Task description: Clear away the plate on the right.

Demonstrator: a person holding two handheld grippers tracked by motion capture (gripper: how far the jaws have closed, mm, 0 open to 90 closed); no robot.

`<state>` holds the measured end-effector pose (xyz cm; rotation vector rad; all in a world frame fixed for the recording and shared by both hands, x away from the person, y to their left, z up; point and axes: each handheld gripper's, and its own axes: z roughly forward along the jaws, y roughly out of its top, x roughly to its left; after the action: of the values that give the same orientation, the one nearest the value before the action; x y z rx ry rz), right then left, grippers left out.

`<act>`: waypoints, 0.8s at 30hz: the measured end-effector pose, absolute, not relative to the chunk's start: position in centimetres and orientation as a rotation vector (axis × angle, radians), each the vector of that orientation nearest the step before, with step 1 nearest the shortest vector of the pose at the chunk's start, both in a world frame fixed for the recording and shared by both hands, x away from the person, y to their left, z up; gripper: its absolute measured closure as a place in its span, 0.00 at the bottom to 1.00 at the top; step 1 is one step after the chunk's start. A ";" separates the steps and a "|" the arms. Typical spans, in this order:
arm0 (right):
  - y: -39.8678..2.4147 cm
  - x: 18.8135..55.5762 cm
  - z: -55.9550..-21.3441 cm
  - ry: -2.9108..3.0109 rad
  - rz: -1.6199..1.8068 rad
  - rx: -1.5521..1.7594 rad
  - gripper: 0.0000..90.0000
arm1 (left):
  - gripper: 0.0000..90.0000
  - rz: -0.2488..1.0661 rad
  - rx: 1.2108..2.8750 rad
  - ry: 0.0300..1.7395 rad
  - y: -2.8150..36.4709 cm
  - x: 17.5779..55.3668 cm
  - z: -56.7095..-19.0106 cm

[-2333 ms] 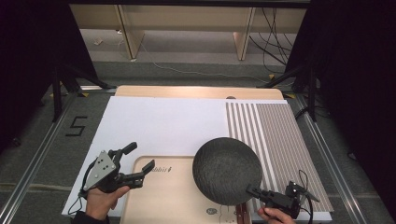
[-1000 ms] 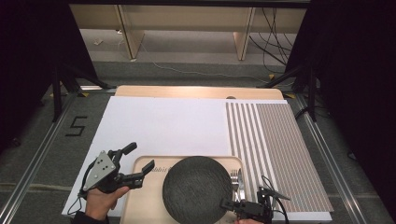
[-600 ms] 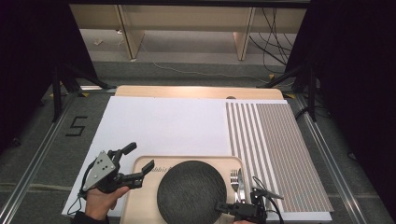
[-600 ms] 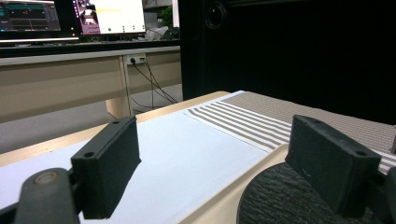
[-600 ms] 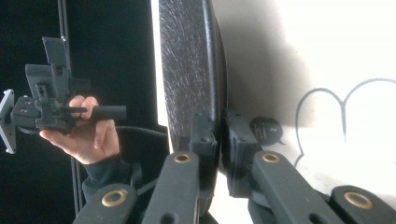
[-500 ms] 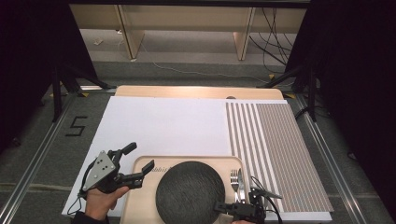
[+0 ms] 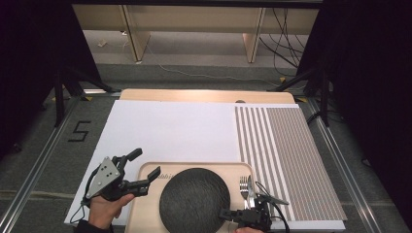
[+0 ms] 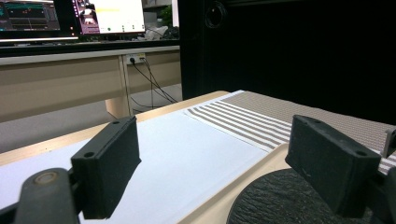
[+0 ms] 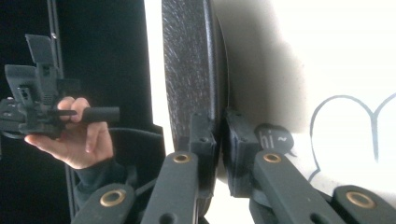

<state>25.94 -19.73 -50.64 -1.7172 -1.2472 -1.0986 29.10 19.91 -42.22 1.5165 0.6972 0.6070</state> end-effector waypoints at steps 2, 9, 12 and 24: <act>-19.8 26.1 -50.6 -1.257 -1.095 -1.718 0.93 | 0.18 0.607 1.517 0.698 19.9 29.1 -42.2; -19.6 26.2 -50.3 -1.304 -1.087 -1.714 0.74 | 0.18 0.605 1.517 0.697 19.9 29.1 -42.2; -19.4 26.4 -50.2 -1.343 -1.063 -1.716 0.57 | 0.18 0.605 1.519 0.697 19.9 29.1 -42.2; -19.1 26.1 -47.9 -1.581 -1.066 -1.678 0.26 | 0.18 0.603 1.524 0.698 19.9 29.1 -42.3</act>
<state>26.14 -19.09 -47.85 -1.6778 -1.5810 -1.0657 29.11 19.88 -42.26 1.5237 0.6978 0.6029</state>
